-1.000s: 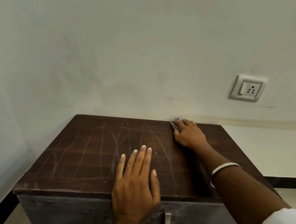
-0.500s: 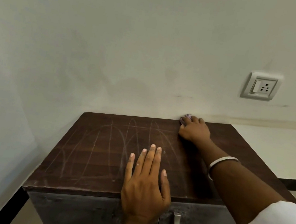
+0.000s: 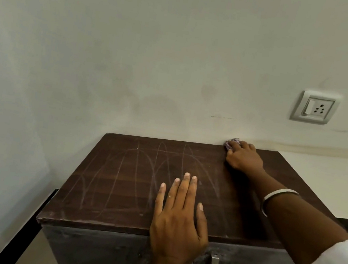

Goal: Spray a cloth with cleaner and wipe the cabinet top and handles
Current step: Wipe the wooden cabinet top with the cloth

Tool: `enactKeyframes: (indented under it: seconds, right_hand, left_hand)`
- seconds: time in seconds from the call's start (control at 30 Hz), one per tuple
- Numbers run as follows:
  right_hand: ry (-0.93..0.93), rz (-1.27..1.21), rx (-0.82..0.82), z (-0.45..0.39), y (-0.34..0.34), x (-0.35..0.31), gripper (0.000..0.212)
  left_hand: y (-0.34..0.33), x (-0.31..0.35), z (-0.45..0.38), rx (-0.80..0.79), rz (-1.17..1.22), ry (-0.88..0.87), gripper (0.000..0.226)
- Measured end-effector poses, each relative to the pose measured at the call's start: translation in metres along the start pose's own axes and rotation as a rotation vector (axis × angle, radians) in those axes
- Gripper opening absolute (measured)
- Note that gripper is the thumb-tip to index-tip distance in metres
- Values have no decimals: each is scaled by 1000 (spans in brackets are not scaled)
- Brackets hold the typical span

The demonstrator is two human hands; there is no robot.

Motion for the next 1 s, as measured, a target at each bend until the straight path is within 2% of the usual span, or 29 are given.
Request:
enactKeyframes:
  seconds: [0.17, 0.43, 0.57, 0.77, 0.9, 1.0]
  right_hand:
    - [-68, 27, 1, 0, -5, -17, 54]
    - [227, -19, -24, 17, -33, -133, 53]
    - [230, -42, -42, 17, -28, -114, 53]
    - [38, 8, 9, 22, -8, -38, 53]
    - [-23, 30, 13, 29, -6, -39, 54]
    - [18, 28, 11, 36, -11, -65, 53]
  left_hand:
    - [-1, 0, 1, 6, 10, -11, 55]
    - [0, -1, 1, 17, 8, -6, 54]
    - [1, -2, 0, -1, 10, 0, 55]
    - [1, -1, 1, -3, 27, -2, 55]
    - [2, 0, 1, 2, 26, 2, 55]
    - [0, -1, 1, -3, 7, 1, 55]
Point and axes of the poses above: each hand's wrist, its own z-axis away from the middle knuckle, its own y-axis out of the back of the hand, x = y × z, the point moved 8 cm from there along -z, towards the middle knuckle, and after that the axes turned 5 degrees about y, right-handed, at the moved point
